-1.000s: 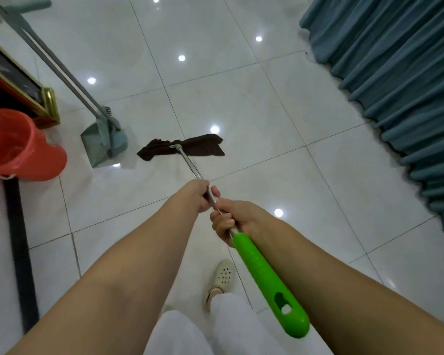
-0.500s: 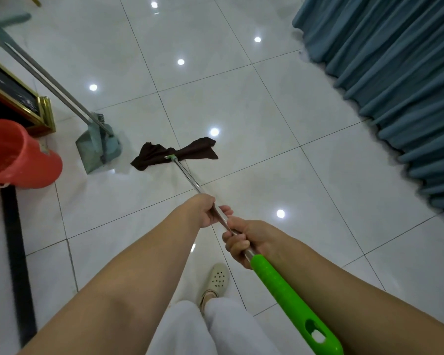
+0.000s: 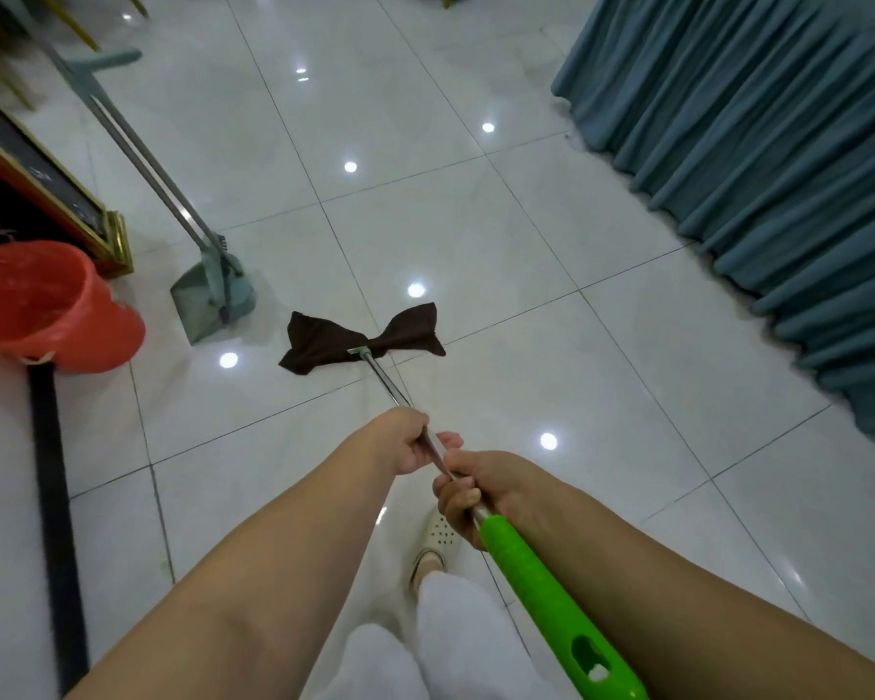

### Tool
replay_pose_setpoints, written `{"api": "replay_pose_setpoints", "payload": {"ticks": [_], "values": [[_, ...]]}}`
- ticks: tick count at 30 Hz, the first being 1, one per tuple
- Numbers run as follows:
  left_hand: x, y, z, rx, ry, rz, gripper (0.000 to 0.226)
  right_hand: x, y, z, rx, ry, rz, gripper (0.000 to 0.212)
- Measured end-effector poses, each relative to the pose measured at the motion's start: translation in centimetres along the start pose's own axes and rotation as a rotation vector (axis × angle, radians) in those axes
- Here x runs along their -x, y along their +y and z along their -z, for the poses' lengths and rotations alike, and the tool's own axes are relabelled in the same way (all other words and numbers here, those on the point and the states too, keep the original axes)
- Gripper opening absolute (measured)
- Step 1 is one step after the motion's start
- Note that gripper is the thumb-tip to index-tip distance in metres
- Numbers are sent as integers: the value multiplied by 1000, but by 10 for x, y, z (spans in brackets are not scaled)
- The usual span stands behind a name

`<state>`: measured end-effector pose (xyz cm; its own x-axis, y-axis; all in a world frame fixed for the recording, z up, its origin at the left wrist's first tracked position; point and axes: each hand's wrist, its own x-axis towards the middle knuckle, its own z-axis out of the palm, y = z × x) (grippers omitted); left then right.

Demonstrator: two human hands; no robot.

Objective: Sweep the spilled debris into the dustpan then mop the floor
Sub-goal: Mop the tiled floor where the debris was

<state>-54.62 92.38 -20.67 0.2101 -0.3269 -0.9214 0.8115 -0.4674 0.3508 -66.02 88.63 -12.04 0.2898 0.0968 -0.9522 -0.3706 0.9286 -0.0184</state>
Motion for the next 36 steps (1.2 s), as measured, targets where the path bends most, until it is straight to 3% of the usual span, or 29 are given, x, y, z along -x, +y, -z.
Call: {"api": "replay_pose_setpoints", "payload": {"ticks": [8, 13, 16, 21, 36], "values": [[59, -93, 23, 17, -88, 18, 35, 39, 108, 19, -114, 44, 76, 31], [78, -126, 20, 16, -152, 92, 20, 70, 144, 24, -206, 69, 113, 29], [87, -137, 16, 7, -202, 111, 25, 83, 155, 23, -236, 74, 141, 32], [101, -144, 9, -19, -220, 61, 36, 89, 163, 20, -201, 103, 170, 37], [62, -82, 0, 247, -203, 105, 25, 63, 88, 0, -95, 141, 147, 27]]}}
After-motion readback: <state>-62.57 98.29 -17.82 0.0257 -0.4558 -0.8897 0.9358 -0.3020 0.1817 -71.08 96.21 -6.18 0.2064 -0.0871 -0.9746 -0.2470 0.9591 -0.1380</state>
